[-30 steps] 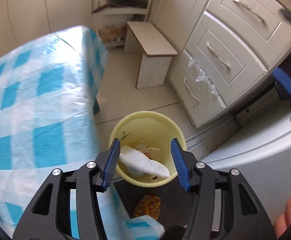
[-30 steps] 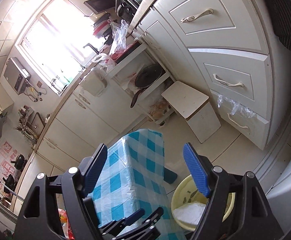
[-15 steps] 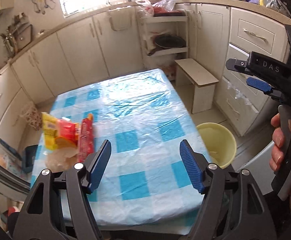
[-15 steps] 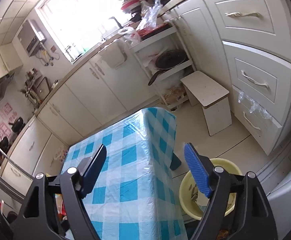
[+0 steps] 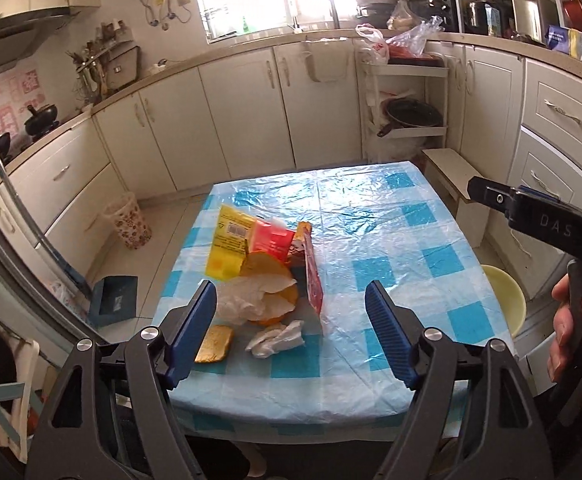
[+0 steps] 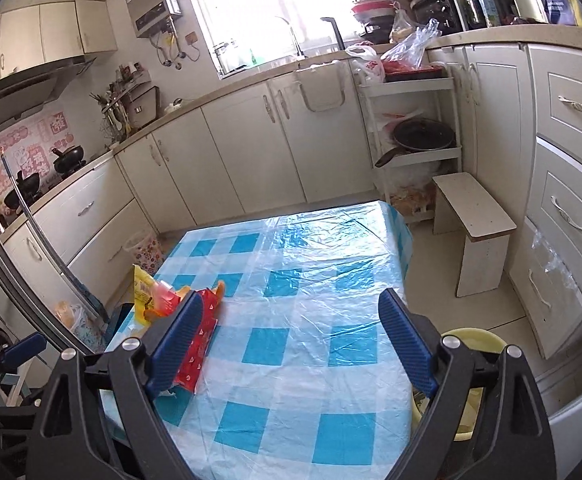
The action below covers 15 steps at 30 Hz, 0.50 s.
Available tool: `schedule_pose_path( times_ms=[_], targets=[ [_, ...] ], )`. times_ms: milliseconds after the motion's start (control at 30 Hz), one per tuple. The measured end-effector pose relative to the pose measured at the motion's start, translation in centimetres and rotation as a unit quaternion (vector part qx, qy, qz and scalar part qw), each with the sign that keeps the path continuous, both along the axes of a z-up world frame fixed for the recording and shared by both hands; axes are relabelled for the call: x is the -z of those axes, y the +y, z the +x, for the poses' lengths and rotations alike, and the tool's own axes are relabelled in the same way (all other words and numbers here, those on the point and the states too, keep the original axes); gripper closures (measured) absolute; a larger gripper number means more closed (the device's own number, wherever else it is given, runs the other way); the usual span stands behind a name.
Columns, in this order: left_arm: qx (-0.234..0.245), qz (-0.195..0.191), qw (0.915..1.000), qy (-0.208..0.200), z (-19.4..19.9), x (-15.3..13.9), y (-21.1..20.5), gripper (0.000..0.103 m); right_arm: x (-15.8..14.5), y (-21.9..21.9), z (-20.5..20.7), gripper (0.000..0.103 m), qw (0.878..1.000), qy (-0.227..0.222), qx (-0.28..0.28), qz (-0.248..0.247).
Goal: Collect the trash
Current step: 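Return both tools to the table above the remaining trash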
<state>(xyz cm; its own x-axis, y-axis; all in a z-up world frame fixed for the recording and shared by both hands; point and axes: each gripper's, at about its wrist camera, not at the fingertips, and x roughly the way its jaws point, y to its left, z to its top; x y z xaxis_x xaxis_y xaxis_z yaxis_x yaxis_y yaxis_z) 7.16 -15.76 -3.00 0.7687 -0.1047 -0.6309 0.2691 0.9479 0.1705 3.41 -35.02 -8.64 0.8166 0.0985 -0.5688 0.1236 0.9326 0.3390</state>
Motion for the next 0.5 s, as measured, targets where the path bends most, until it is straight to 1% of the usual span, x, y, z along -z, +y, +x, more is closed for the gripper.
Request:
schedule_pose_path(
  times_ms=[233,500],
  targets=[
    [-0.020,-0.016,0.9997,0.002,1.2,0.6,2.8,0.029,0.5,2.6,1.7,0.017,1.000,0.017,-0.020,-0.001],
    [-0.059,-0.030,0.9978,0.010,2.9,2.6,6.3,0.027,0.7,5.5,2.8,0.017,0.999,0.026,-0.045,-0.016]
  ],
)
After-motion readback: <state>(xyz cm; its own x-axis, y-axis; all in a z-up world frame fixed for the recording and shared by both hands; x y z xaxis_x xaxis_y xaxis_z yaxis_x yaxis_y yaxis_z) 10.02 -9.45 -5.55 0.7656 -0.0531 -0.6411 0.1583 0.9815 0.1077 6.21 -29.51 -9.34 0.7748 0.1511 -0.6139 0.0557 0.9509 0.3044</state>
